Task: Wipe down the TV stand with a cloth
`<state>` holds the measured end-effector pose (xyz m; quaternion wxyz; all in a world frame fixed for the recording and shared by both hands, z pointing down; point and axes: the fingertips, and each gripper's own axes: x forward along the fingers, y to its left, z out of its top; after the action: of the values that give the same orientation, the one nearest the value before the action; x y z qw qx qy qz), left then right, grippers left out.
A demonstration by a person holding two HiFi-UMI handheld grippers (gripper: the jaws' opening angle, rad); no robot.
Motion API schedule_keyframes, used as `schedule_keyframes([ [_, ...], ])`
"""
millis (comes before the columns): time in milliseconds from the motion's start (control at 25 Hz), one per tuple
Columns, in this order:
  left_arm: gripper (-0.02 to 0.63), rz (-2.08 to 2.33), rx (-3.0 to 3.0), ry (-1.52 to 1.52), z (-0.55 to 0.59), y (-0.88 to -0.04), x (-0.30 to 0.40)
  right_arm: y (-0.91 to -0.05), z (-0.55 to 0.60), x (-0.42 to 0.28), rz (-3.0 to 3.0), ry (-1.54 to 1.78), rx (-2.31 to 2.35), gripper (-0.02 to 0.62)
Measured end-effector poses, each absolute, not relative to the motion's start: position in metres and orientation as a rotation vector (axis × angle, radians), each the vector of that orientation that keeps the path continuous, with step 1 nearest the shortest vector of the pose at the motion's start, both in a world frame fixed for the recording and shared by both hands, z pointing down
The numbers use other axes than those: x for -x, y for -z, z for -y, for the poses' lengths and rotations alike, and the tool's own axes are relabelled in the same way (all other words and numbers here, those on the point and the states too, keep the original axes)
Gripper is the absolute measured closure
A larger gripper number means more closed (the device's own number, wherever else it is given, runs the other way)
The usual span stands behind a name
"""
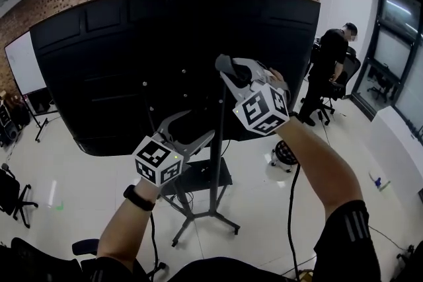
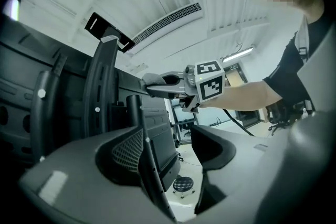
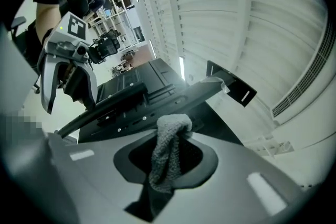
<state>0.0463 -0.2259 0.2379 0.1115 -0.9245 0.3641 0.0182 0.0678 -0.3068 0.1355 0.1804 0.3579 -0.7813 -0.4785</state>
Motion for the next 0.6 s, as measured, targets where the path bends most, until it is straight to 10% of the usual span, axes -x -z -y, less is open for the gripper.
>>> schedule_keyframes([
  [600,0.299,-1.193,2.728,-0.006,0.255,-0.268,-0.055,-0.175,0.332,-0.061,2.182,1.442,-0.918,0.537],
])
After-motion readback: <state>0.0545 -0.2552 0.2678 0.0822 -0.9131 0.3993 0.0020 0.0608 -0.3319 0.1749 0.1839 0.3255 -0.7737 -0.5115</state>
